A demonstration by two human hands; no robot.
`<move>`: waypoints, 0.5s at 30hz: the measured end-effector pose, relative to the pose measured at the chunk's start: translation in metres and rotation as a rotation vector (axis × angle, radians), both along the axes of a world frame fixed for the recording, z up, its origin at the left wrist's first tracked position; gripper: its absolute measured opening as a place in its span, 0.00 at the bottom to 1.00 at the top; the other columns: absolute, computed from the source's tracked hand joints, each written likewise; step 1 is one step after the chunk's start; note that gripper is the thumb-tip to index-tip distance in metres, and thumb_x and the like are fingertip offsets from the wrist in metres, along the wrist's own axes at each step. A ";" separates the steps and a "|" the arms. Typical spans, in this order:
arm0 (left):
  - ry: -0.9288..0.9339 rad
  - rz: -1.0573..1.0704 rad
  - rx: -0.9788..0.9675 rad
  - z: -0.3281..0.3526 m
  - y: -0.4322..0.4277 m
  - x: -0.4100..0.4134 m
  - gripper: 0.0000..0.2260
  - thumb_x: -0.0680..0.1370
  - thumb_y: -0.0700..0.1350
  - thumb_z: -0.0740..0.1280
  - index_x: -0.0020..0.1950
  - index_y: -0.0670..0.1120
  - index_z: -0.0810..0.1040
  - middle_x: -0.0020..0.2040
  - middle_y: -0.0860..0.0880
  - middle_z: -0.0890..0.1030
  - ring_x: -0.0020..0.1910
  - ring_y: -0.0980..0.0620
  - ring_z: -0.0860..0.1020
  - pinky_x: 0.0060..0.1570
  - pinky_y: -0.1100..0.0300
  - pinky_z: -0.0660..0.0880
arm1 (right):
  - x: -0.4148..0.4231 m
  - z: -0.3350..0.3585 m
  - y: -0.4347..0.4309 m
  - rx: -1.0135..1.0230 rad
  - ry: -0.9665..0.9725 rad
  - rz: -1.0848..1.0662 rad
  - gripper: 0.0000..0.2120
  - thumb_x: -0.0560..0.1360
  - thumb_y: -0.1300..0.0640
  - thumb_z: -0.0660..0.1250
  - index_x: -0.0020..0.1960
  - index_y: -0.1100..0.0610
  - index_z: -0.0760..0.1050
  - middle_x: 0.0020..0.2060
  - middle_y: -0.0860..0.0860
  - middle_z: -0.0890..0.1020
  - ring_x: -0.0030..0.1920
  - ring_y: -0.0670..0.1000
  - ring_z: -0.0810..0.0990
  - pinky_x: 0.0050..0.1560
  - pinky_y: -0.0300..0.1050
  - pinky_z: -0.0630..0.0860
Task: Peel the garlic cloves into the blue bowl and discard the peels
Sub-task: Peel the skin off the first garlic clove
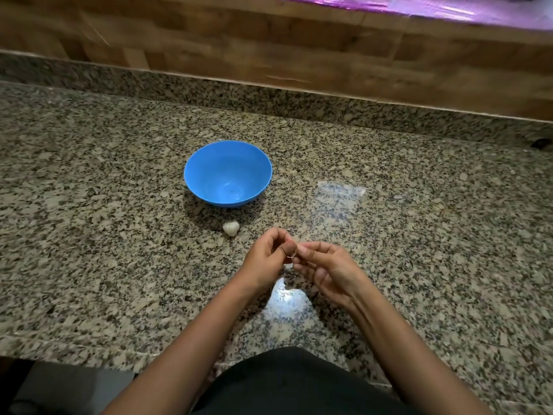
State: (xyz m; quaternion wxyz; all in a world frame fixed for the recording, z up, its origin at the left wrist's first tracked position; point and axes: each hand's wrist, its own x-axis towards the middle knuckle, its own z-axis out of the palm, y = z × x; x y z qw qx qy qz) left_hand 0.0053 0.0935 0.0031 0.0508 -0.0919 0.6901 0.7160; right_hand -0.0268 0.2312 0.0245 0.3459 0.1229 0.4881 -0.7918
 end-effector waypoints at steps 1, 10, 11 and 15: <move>-0.001 -0.018 -0.027 0.000 -0.001 -0.001 0.04 0.80 0.41 0.61 0.45 0.45 0.71 0.42 0.47 0.77 0.43 0.50 0.75 0.49 0.51 0.76 | 0.000 0.000 0.000 0.003 0.000 -0.003 0.07 0.67 0.69 0.67 0.45 0.69 0.76 0.36 0.59 0.81 0.33 0.51 0.80 0.36 0.39 0.80; 0.083 -0.096 -0.307 0.001 -0.001 -0.006 0.08 0.82 0.41 0.56 0.43 0.48 0.66 0.45 0.49 0.71 0.42 0.54 0.71 0.40 0.64 0.70 | -0.001 -0.002 -0.003 -0.030 -0.043 -0.061 0.05 0.72 0.71 0.65 0.46 0.69 0.77 0.37 0.59 0.81 0.33 0.51 0.80 0.35 0.39 0.80; 0.100 -0.097 -0.324 0.001 -0.001 -0.007 0.08 0.82 0.41 0.56 0.42 0.49 0.66 0.45 0.50 0.71 0.42 0.55 0.71 0.39 0.67 0.69 | -0.001 -0.002 -0.004 -0.036 -0.046 -0.069 0.05 0.71 0.71 0.65 0.46 0.69 0.77 0.37 0.59 0.81 0.33 0.51 0.80 0.36 0.39 0.80; 0.183 -0.049 -0.473 -0.002 -0.001 -0.006 0.07 0.81 0.38 0.55 0.44 0.47 0.66 0.45 0.51 0.69 0.43 0.55 0.71 0.41 0.67 0.72 | 0.000 -0.001 -0.009 -0.089 -0.055 -0.102 0.09 0.68 0.70 0.66 0.48 0.69 0.76 0.37 0.60 0.81 0.35 0.51 0.80 0.38 0.39 0.80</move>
